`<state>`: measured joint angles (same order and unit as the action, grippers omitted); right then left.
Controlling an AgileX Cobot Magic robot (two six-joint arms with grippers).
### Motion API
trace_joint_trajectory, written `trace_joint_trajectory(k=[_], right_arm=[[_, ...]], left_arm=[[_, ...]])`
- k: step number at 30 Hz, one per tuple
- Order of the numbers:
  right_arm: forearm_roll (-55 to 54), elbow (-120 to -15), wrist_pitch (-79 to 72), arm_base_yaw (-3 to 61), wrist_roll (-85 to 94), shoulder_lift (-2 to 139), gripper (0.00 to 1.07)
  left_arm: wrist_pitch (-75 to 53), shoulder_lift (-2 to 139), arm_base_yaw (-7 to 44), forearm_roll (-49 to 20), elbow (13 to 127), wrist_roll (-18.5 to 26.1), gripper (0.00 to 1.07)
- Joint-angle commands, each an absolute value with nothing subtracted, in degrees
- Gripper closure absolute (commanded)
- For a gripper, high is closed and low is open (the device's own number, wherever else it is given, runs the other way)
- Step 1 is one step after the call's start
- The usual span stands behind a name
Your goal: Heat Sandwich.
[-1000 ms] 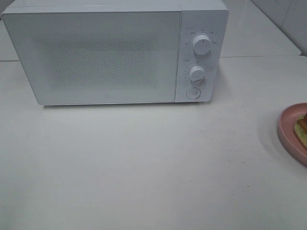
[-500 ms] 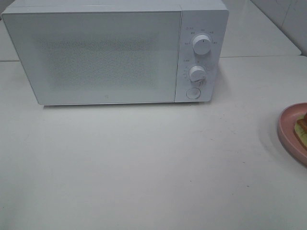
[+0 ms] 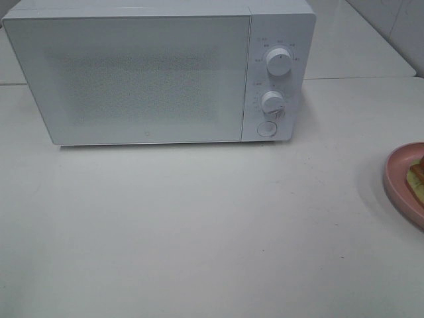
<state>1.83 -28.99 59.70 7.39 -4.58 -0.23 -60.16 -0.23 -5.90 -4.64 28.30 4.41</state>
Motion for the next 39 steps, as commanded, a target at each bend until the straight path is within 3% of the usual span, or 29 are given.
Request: trace_joint_trajectory(k=[1, 39], right_arm=[[2.2, -28.9, 59.4, 7.5, -4.4, -1.7, 0.49], [2.2, -28.9, 59.4, 7.5, -4.4, -1.7, 0.49]], left_arm=[[-59.5, -1.5, -5.6, -5.2, 28.1, 4.0, 0.28], [-59.5, -1.5, -5.6, -5.4, 28.1, 4.3, 0.28]])
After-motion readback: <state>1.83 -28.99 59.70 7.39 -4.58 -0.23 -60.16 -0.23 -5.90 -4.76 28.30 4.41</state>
